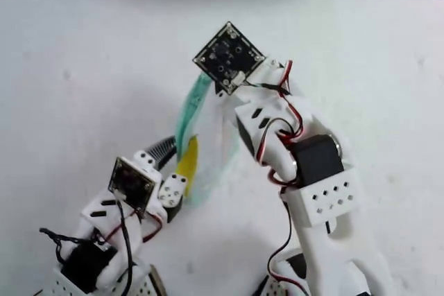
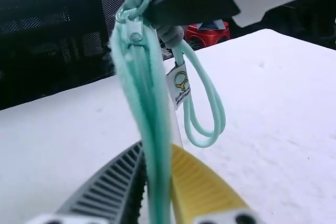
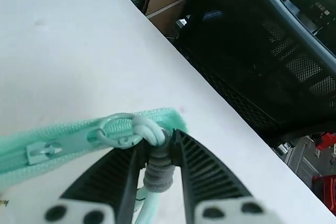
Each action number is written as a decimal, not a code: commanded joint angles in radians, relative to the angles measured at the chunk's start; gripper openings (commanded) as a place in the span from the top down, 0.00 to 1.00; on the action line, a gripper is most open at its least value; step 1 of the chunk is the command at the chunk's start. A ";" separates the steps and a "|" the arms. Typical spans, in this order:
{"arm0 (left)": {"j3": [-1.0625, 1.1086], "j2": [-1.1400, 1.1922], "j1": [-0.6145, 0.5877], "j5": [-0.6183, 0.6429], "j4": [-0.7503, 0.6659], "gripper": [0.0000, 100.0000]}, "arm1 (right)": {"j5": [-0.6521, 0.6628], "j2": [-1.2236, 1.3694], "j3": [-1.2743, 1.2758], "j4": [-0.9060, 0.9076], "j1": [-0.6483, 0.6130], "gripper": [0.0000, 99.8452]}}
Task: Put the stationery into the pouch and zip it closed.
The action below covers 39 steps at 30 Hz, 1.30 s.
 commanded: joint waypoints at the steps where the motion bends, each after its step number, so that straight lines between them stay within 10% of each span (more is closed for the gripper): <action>1: -0.043 0.001 0.025 -0.006 0.028 0.98 | -0.003 -0.004 -0.035 -0.065 0.091 0.98; 39: -0.095 -0.001 0.025 -0.037 0.126 0.98 | -0.127 0.372 -0.235 -0.217 0.329 0.98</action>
